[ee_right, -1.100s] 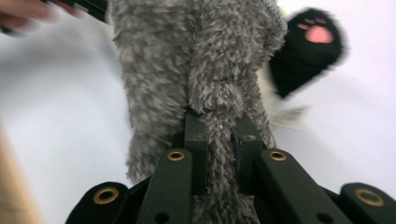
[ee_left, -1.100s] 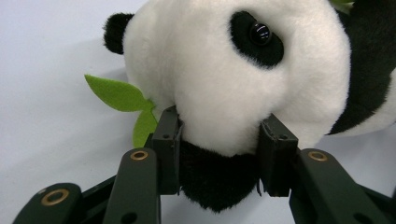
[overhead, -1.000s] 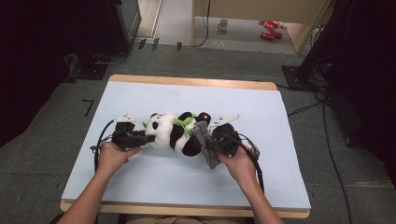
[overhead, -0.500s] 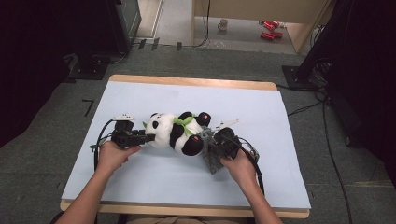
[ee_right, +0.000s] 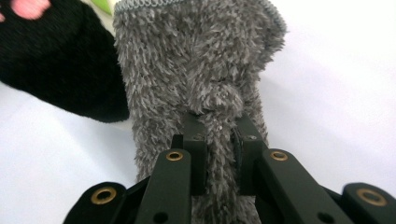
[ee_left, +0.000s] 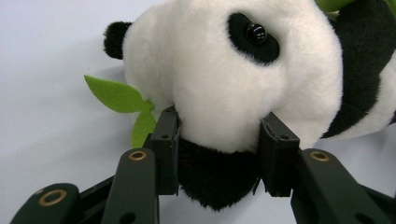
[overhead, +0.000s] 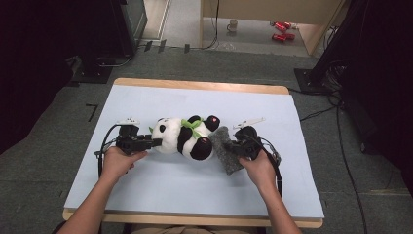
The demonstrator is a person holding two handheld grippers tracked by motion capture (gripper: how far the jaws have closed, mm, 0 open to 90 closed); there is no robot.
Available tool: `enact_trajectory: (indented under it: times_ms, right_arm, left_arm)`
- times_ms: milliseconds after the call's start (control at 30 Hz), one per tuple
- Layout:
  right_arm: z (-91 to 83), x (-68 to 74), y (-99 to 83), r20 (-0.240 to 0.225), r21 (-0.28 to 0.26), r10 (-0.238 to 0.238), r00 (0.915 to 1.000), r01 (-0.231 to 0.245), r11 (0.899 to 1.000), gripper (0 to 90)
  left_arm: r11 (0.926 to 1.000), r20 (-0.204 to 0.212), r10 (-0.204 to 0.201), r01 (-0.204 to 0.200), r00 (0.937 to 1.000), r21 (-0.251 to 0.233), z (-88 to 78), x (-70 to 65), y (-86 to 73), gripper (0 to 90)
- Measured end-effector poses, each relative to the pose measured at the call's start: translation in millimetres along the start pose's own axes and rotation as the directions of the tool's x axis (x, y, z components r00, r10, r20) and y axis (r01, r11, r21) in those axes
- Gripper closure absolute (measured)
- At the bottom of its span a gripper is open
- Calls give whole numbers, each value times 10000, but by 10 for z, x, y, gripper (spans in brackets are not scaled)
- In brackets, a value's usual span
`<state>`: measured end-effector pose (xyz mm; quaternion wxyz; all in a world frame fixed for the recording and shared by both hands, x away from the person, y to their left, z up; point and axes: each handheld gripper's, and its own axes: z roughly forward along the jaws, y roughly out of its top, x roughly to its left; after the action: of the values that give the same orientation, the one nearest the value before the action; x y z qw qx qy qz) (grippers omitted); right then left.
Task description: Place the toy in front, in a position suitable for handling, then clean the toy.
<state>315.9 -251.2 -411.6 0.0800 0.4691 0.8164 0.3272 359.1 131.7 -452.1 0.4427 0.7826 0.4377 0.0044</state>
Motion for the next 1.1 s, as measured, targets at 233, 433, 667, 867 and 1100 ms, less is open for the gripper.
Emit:
enact_trajectory:
  times_ms: [233, 433, 667, 867, 1100]
  right_arm:
    - [-276, 6, 128, -440, -958, 110, 9990, -152, 9953, 800]
    - [-501, 162, 289, -641, -1627, -338, 9974, 230, 9864, 800]
    - [-601, 486, 419, -972, -1796, -1183, 9882, 995, 9787, 800]
    - [-521, 796, 460, -1492, -1701, -1927, 9699, 1668, 9712, 800]
    - [-131, 976, 391, -1943, -795, -2298, 9536, 2182, 9727, 799]
  left_arm:
    - [9992, 383, -372, 366, 9986, 167, -8, -49, 19, 600]
    - [9983, 223, -501, 494, 9985, 306, 33, -178, 23, 602]
    - [9986, 12, -361, 360, 9993, 377, 67, -261, 24, 599]
    - [9988, -1, -332, 332, 9994, 348, 80, -269, 26, 598]
    - [9991, -47, -212, 213, 9998, 375, 82, -276, 27, 596]
